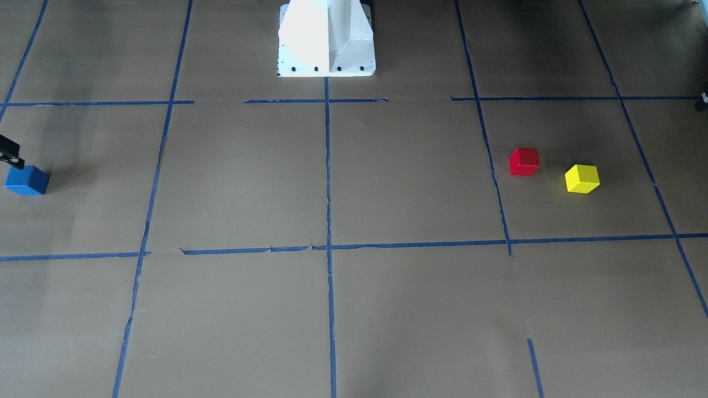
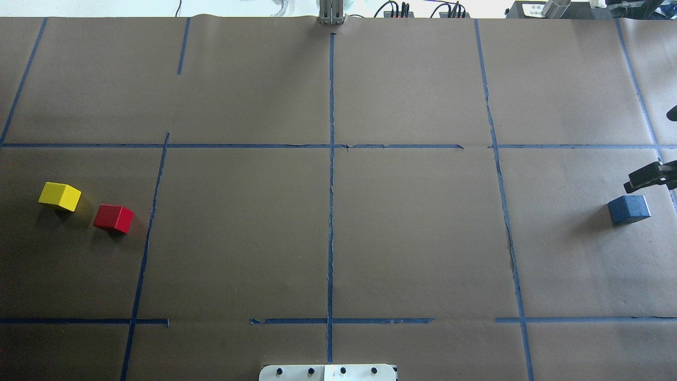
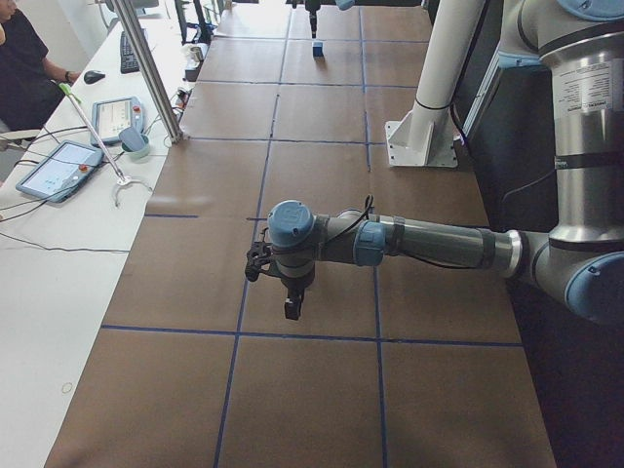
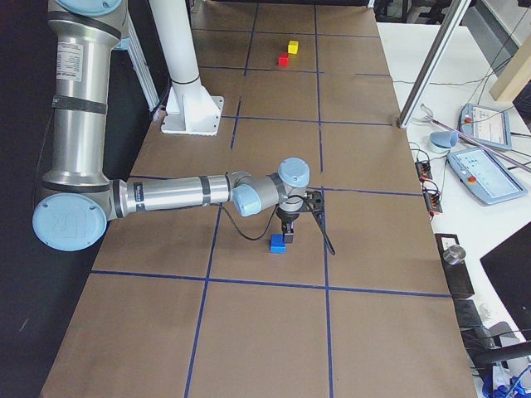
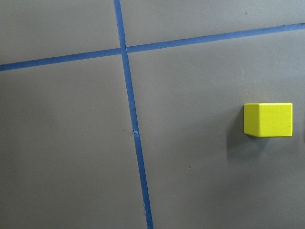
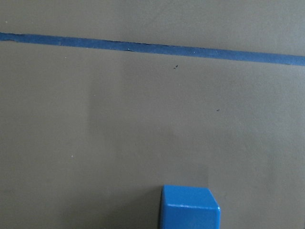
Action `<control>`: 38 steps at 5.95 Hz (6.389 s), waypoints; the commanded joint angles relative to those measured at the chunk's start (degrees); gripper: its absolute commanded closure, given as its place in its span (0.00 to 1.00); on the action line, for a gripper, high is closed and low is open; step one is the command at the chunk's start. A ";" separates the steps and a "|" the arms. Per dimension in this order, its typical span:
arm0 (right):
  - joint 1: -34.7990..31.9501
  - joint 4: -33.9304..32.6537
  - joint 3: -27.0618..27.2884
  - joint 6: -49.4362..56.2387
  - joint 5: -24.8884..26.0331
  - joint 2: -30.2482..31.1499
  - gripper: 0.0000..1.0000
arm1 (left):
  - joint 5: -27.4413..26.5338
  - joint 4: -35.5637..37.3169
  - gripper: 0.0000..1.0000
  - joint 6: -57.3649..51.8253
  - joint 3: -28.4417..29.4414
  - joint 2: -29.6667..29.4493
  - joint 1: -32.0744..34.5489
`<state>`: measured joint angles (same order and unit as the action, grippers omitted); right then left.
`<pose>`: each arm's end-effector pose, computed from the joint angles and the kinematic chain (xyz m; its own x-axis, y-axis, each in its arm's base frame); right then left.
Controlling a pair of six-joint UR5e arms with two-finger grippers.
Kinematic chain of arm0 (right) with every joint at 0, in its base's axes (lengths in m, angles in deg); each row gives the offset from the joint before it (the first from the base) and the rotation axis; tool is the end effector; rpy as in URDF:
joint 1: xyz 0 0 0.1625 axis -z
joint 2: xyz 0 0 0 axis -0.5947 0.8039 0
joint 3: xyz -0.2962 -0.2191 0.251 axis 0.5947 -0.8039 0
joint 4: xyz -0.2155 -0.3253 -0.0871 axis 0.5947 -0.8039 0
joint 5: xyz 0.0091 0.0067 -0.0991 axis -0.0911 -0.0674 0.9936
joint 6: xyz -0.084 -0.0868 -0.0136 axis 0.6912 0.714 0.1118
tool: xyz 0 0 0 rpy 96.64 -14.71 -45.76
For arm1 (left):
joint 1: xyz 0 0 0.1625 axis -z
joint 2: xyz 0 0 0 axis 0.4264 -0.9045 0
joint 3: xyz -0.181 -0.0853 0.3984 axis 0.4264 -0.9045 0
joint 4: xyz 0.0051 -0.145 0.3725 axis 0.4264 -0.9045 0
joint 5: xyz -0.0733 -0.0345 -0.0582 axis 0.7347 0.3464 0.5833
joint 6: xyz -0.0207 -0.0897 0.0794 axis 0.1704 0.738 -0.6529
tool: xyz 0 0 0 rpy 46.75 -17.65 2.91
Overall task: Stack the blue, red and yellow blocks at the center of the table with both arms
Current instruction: 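Lower the right gripper onto the blue cube and grasp it, then carry the blue cube to the table center and set it down, then open and raise the right gripper while the left gripper reaches the red cube, then grasp the red cube with the left gripper and lift it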
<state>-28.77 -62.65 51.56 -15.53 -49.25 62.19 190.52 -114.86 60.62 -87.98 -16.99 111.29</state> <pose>-0.1400 -0.4363 0.6339 0.7038 -0.0724 0.7067 0.0463 0.9974 0.0560 -0.0163 -0.4072 0.6365 0.6727 0.1449 -0.7256 -0.0994 0.9894 0.1054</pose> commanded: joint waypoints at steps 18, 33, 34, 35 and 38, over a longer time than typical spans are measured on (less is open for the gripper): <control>35.89 -5.74 -22.27 -52.56 20.07 -54.26 0.14 | 0.00 -6.12 0.00 0.24 -0.35 1.05 0.00; 18.94 -15.06 9.01 -28.83 7.53 -31.14 0.00 | -18.90 -29.50 0.44 56.23 3.52 -9.50 -44.12; 18.94 -15.06 9.19 -28.83 7.62 -30.62 0.00 | -18.98 -29.42 0.93 55.88 2.74 -9.59 -44.03; 18.68 -15.06 9.36 -28.74 7.62 -30.44 0.00 | -18.90 -29.24 0.76 53.53 2.38 -9.76 -43.25; 10.01 -15.14 13.06 -14.29 4.03 -19.57 0.00 | -19.07 -9.20 0.99 60.15 1.41 -32.17 -45.16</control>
<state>-15.61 -77.77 64.21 -34.86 -43.65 39.70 171.46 -132.09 118.10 -86.36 -40.73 67.60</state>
